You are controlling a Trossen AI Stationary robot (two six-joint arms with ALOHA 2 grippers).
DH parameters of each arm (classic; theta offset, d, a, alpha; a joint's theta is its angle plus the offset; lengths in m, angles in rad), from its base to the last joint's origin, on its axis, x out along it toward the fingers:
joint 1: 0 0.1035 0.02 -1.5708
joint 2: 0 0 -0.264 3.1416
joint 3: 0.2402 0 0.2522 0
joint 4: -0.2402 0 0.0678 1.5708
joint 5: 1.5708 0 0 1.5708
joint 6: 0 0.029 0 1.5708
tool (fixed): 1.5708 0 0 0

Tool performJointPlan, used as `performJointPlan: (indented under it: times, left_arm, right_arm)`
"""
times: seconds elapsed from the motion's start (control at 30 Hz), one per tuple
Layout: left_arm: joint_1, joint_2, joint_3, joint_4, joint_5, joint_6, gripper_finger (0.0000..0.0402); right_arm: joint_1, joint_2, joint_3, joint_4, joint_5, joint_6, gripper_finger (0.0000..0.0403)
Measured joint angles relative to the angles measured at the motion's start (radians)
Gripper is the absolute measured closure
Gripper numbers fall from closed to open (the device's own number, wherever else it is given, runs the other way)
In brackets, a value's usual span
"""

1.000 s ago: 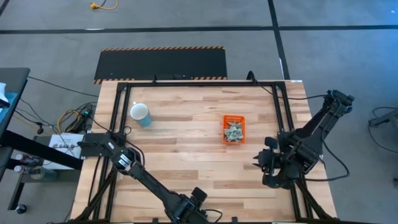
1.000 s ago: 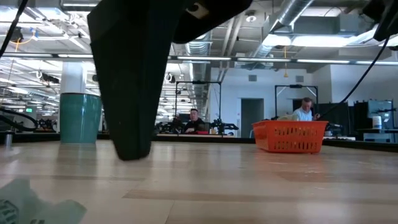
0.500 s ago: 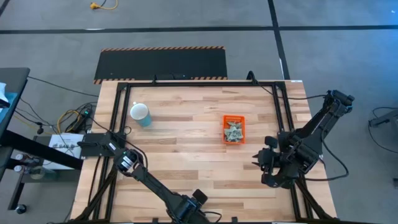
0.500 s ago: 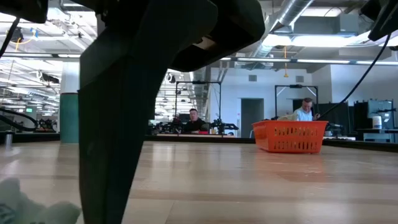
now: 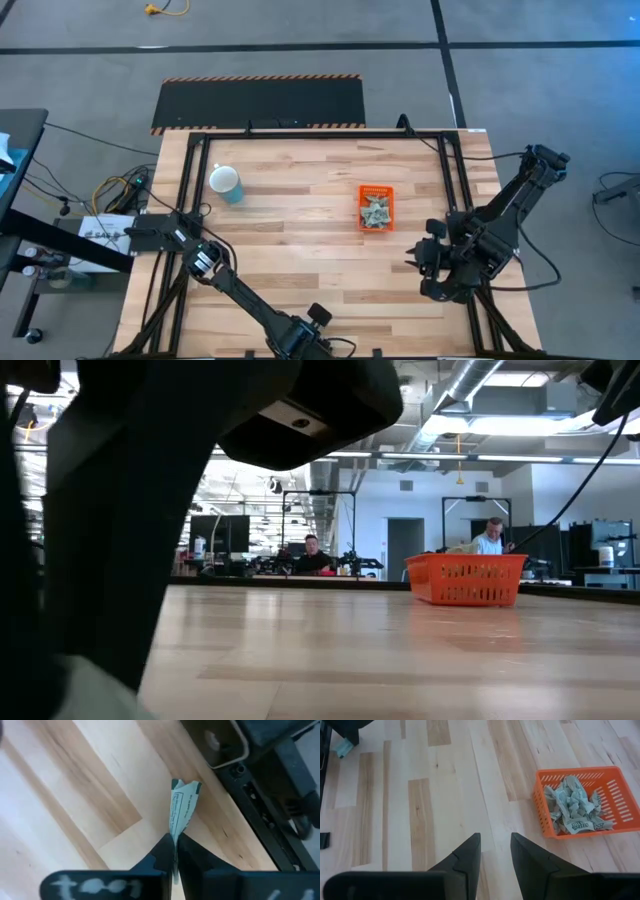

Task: Pick and place Stevia / Truvia into bins
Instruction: Put the stevia packet into the orange bin

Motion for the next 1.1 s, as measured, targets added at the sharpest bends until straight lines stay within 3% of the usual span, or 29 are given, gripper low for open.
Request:
performJointPlan:
  times: [0.27,0.53,0.8,0.97,1.1]
  left_arm:
    - [0.003,-0.007,-0.001,-0.027,-0.048,-0.105,0.0399]
    - [0.012,-0.078,0.045,-0.203,-0.304,-0.162,0.0401]
    - [0.107,-0.121,0.047,-0.191,-0.559,-0.101,0.0401]
    - [0.261,-0.118,0.047,-0.044,-0.521,0.023,0.0401]
    - [0.393,-0.117,0.047,0.134,-0.428,0.124,0.0401]
  right_arm:
    - [0.0,0.0,0.0,0.0,0.003,0.0,0.0302]
    - [0.0,0.0,0.0,0.0,0.018,0.001,0.0302]
    - [0.0,0.0,0.0,0.0,0.036,0.0,0.0302]
    - [0.0,0.0,0.0,0.011,0.077,0.001,0.0302]
    - [0.0,0.0,0.0,0.036,0.078,0.001,0.0302]
